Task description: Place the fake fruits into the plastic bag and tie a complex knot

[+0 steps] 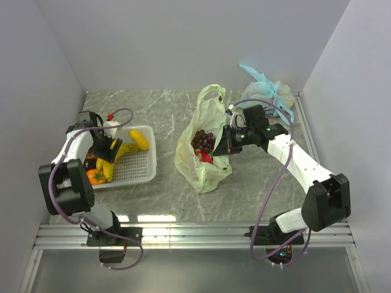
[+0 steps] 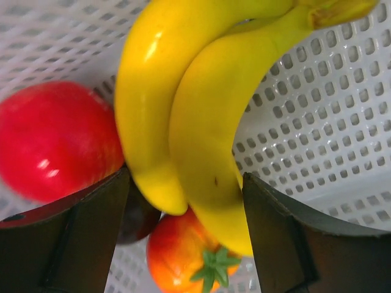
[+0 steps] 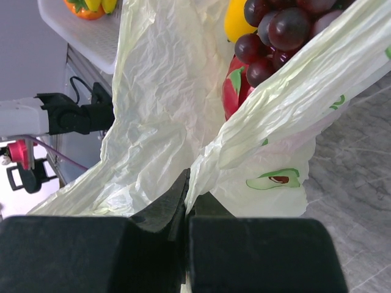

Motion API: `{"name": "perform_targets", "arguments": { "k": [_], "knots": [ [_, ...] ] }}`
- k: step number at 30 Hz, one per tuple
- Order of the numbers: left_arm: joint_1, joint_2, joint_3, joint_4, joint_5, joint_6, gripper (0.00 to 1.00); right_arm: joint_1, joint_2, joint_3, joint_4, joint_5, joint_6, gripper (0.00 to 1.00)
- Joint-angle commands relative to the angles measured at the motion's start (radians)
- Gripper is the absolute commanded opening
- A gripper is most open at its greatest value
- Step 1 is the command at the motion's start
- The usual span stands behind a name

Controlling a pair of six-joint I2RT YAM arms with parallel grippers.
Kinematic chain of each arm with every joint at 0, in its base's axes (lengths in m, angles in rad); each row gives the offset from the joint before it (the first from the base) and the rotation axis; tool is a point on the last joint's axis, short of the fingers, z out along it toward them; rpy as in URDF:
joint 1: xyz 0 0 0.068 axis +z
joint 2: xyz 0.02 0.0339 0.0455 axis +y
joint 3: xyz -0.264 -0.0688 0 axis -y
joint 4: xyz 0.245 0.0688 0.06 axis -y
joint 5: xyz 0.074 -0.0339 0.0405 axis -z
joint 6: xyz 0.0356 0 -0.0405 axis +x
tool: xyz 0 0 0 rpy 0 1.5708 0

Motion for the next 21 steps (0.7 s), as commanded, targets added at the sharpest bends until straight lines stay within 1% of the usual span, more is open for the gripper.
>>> {"name": "perform_targets", "arguments": {
  "k": [1,3,7,10,11,12,14,15,16,17,18,19,21],
  "knots": [
    [-0.001,0.044,-0.001,0.041,0.008,0.042,0.80,0.005,0.006,0.046,-0.002,0.014,-0.020,0.00],
    [-0.001,0.085,0.003,0.039,0.050,0.037,0.80,0.005,0.007,0.046,-0.006,0.014,-0.023,0.00],
    [-0.002,0.139,-0.015,0.069,0.084,0.001,0.79,0.005,0.007,0.045,-0.008,0.014,-0.027,0.00],
    [-0.002,0.164,-0.027,0.085,0.097,-0.018,0.72,0.005,0.009,0.046,-0.012,0.012,-0.030,0.00],
    [-0.001,0.158,-0.026,0.082,0.100,-0.016,0.68,0.005,0.009,0.048,-0.016,0.012,-0.032,0.00],
    [-0.001,0.148,-0.023,0.076,0.110,-0.016,0.60,0.005,0.007,0.049,-0.017,0.014,-0.035,0.00],
    [0.003,0.104,-0.003,0.049,0.131,-0.016,0.49,0.005,0.006,0.051,-0.022,0.017,-0.040,0.00],
    [0.004,0.084,0.009,0.030,0.143,-0.019,0.39,0.005,0.006,0.051,-0.022,0.015,-0.040,0.00],
    [0.006,0.064,0.043,0.014,0.154,-0.022,0.34,0.005,0.006,0.048,-0.019,0.015,-0.037,0.00],
    [0.007,0.024,0.064,-0.037,0.186,-0.027,0.25,0.005,0.004,0.048,-0.017,0.014,-0.035,0.00],
    [0.007,0.007,0.089,-0.065,0.202,-0.029,0.21,0.007,0.004,0.045,-0.016,0.014,-0.034,0.00],
    [0.007,-0.010,0.145,-0.094,0.226,-0.030,0.18,0.005,0.006,0.045,-0.014,0.014,-0.032,0.00],
    [0.009,-0.062,0.202,-0.176,0.296,-0.027,0.11,0.005,0.004,0.046,-0.012,0.012,-0.030,0.00]
  ]
}}
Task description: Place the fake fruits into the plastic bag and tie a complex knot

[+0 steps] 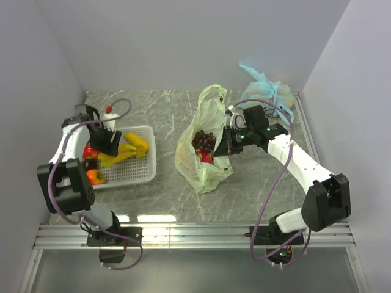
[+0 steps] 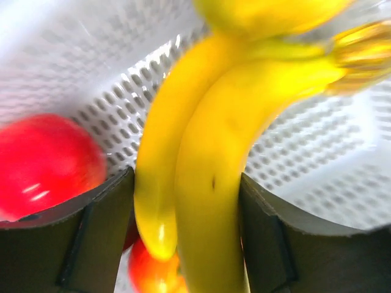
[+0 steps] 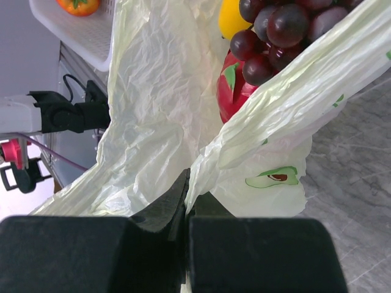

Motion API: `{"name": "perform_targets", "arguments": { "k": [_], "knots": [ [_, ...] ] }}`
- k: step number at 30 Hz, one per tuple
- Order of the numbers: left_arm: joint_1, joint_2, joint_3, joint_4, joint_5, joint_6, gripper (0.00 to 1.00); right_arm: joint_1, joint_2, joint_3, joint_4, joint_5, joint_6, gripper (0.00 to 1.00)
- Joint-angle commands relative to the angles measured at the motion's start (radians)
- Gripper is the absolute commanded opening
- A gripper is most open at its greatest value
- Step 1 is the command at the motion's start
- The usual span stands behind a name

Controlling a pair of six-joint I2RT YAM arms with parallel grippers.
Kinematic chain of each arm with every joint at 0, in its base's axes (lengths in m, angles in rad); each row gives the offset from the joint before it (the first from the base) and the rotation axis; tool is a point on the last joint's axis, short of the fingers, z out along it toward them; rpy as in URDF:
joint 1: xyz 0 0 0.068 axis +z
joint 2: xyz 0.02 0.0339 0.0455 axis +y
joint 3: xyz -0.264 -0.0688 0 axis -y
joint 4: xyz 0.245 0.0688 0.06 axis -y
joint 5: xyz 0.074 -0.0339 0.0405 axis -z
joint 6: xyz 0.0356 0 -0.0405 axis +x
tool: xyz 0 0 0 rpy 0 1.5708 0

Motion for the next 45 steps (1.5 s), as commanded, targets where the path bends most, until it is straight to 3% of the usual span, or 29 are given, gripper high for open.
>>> {"name": "perform_targets", "arguments": {
  "k": [1,3,8,12,14,16,17,18,20,24,27,30,35,36,38,39,41,42,43,45],
  "knots": [
    [0.002,-0.134,0.187,-0.142,0.178,-0.006,0.10,0.005,0.004,0.051,0.007,-0.001,-0.010,0.00],
    [-0.002,-0.175,0.240,-0.174,0.278,-0.027,0.09,0.005,0.007,0.052,0.011,-0.003,-0.010,0.00],
    [-0.068,-0.177,0.402,-0.191,0.372,-0.103,0.00,0.005,0.011,0.061,0.013,-0.006,-0.010,0.00],
    [-0.123,-0.158,0.520,-0.160,0.494,-0.223,0.00,0.007,0.004,0.064,0.014,-0.001,-0.010,0.00],
    [-0.206,-0.170,0.548,-0.038,0.531,-0.311,0.00,0.005,0.005,0.061,0.025,-0.003,0.000,0.00],
    [-0.301,-0.199,0.516,0.109,0.573,-0.505,0.00,0.005,0.007,0.060,0.045,-0.009,0.016,0.00],
    [-0.330,-0.216,0.486,0.313,0.588,-0.596,0.00,0.005,0.011,0.064,0.046,-0.017,0.026,0.00],
    [-0.360,-0.233,0.400,0.429,0.590,-0.758,0.00,0.005,0.015,0.069,0.043,-0.018,0.030,0.00],
    [-0.459,-0.270,0.296,0.715,0.538,-0.925,0.00,0.005,0.018,0.087,0.039,-0.017,0.031,0.00],
    [-0.610,-0.209,0.225,0.910,0.437,-1.116,0.00,0.002,0.004,0.091,0.039,0.000,0.036,0.00],
    [-0.650,-0.168,0.128,1.081,0.352,-1.295,0.00,0.002,-0.004,0.084,0.045,0.008,0.043,0.00],
    [-0.720,-0.112,0.067,1.211,0.331,-1.383,0.00,0.001,0.001,0.090,0.050,0.008,0.047,0.00],
    [-0.736,-0.071,0.079,1.135,0.343,-1.326,0.02,-0.007,-0.002,0.092,0.028,0.029,0.024,0.00],
    [-0.731,-0.077,0.085,1.071,0.343,-1.306,0.14,-0.007,-0.004,0.091,0.028,0.032,0.017,0.00],
    [-0.713,-0.101,0.116,0.974,0.334,-1.221,0.28,-0.007,-0.005,0.080,0.028,0.051,0.008,0.00],
    [-0.707,-0.112,0.128,0.864,0.315,-1.186,0.40,-0.007,-0.011,0.077,0.027,0.057,0.001,0.00],
    [-0.696,-0.143,0.166,0.712,0.269,-1.034,0.50,-0.007,-0.018,0.068,0.022,0.069,-0.010,0.00],
    [-0.690,-0.152,0.171,0.667,0.324,-0.970,0.60,-0.007,-0.025,0.065,0.020,0.080,-0.019,0.00],
    [-0.685,-0.157,0.198,0.527,0.371,-0.783,0.64,-0.007,-0.030,0.061,0.017,0.085,-0.025,0.00],
    [-0.684,-0.163,0.240,0.338,0.427,-0.579,0.68,-0.006,-0.039,0.061,0.005,0.095,-0.044,0.00]
  ]
}}
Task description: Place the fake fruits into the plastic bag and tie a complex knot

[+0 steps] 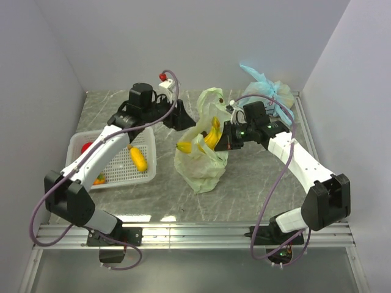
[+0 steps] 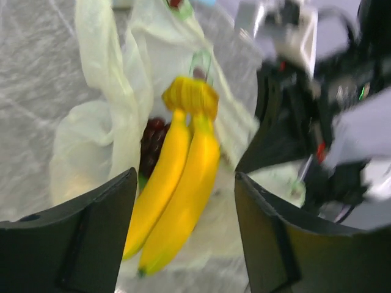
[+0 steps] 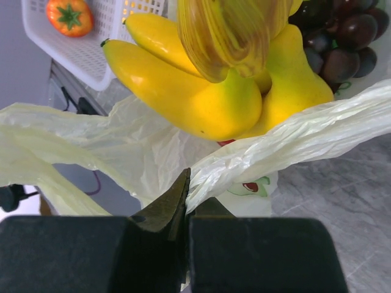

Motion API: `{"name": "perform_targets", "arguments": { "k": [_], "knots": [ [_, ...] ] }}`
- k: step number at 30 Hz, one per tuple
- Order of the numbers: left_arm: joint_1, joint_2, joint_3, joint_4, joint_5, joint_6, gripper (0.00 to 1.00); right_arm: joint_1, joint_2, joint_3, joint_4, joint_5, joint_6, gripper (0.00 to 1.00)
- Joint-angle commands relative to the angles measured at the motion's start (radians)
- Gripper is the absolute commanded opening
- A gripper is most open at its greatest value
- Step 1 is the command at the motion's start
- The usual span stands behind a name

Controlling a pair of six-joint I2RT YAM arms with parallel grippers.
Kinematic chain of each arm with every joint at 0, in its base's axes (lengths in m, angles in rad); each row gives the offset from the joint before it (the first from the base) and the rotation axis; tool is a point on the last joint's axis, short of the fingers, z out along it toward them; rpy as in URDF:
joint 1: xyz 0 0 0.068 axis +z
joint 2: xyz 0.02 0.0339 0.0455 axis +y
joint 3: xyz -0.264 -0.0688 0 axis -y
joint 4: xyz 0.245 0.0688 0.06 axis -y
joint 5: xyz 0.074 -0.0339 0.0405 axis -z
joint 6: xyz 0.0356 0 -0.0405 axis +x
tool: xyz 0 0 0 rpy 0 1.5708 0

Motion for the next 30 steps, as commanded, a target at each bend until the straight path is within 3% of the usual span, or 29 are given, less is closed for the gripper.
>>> {"name": "perform_targets", "arguments": {
  "k": [1,4,9,16,23,28,30],
  "knots": [
    [0.001,-0.066,0.085,-0.418,0.075,0.539,0.71,-0.005,-0.049,0.011,-0.004,0.036,-0.052,0.00],
    [0.001,-0.090,0.079,-0.610,0.045,0.821,0.73,-0.003,-0.054,0.011,-0.007,0.045,-0.069,0.00],
    [-0.011,-0.064,0.088,-0.741,0.019,1.072,0.77,0.000,-0.052,0.017,-0.008,0.057,-0.083,0.00],
    [-0.091,-0.020,0.036,-0.599,-0.096,1.123,0.82,0.009,-0.046,0.037,-0.021,0.060,-0.092,0.00],
    [-0.149,0.029,0.018,-0.490,-0.207,1.206,0.79,0.026,-0.038,0.048,-0.036,0.054,-0.110,0.00],
    [-0.177,0.072,0.013,-0.448,-0.259,1.255,0.73,0.038,-0.037,0.052,-0.036,0.053,-0.115,0.00],
    [-0.177,0.097,0.034,-0.479,-0.254,1.277,0.63,0.037,-0.037,0.057,-0.039,0.057,-0.119,0.00]
  ]
}}
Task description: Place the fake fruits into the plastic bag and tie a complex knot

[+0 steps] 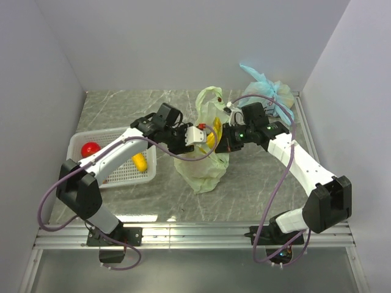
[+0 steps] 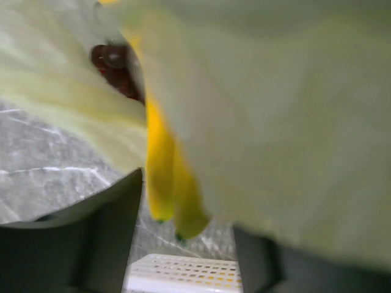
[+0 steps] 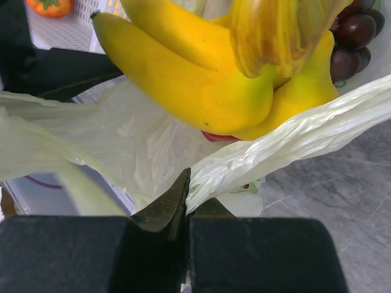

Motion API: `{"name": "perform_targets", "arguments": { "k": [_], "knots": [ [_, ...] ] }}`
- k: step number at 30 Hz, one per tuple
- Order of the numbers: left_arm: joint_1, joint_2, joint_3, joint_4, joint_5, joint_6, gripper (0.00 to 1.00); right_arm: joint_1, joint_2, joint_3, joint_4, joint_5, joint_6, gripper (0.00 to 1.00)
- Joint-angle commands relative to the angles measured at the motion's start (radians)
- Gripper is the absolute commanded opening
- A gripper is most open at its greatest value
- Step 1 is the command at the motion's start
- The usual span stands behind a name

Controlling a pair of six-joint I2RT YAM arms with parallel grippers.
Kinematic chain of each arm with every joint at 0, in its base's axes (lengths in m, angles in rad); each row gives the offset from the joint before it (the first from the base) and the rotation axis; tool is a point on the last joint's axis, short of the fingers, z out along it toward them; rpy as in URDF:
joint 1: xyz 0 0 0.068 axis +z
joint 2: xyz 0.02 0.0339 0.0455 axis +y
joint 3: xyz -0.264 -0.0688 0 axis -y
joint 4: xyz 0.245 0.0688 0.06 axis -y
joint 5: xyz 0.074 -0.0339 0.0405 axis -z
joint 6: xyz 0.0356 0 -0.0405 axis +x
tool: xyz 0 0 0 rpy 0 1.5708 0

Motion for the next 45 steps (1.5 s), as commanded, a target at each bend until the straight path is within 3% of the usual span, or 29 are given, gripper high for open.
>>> {"name": "perform_targets", "arguments": {
  "k": [1,3,6,12,20,26,31,35,36,37,39,42,45],
  "knots": [
    [-0.009,0.034,0.028,0.001,-0.004,0.072,0.57,0.010,-0.017,0.055,-0.003,0.011,-0.025,0.00],
    [-0.007,0.043,0.067,-0.066,0.033,0.069,0.40,0.013,-0.015,0.059,-0.006,0.017,-0.031,0.00],
    [-0.007,0.033,0.116,-0.164,0.119,0.035,0.23,0.013,-0.017,0.065,-0.006,0.039,-0.037,0.00],
    [0.020,0.040,0.280,-0.394,0.299,-0.110,0.04,0.013,-0.037,0.087,0.003,0.117,-0.084,0.00],
    [0.063,0.239,0.548,-0.629,0.484,-0.322,0.00,0.036,-0.054,0.116,0.006,0.180,-0.159,0.00],
    [0.092,0.330,0.662,-0.512,0.499,-0.667,0.00,0.097,-0.084,0.092,0.014,0.238,-0.216,0.00],
    [0.065,0.297,0.592,-0.338,0.424,-0.956,0.01,0.115,-0.088,0.076,0.023,0.249,-0.215,0.00],
    [0.000,0.195,0.431,-0.217,0.387,-0.952,0.32,0.115,-0.077,0.096,0.017,0.247,-0.216,0.00],
    [-0.007,0.166,0.348,-0.189,0.383,-0.923,0.48,0.117,-0.077,0.104,0.015,0.247,-0.216,0.00],
    [-0.023,0.108,0.306,-0.137,0.373,-0.909,0.56,0.115,-0.077,0.105,0.015,0.249,-0.219,0.00],
    [-0.026,0.063,0.205,-0.112,0.369,-0.834,0.65,0.115,-0.081,0.102,0.015,0.250,-0.219,0.00],
    [-0.014,-0.012,0.141,-0.148,0.317,-0.706,0.69,0.114,-0.091,0.093,0.015,0.255,-0.225,0.00],
    [0.115,-0.166,0.034,-0.001,0.321,-0.784,0.81,0.114,-0.103,0.076,0.021,0.264,-0.236,0.00]
  ]
}}
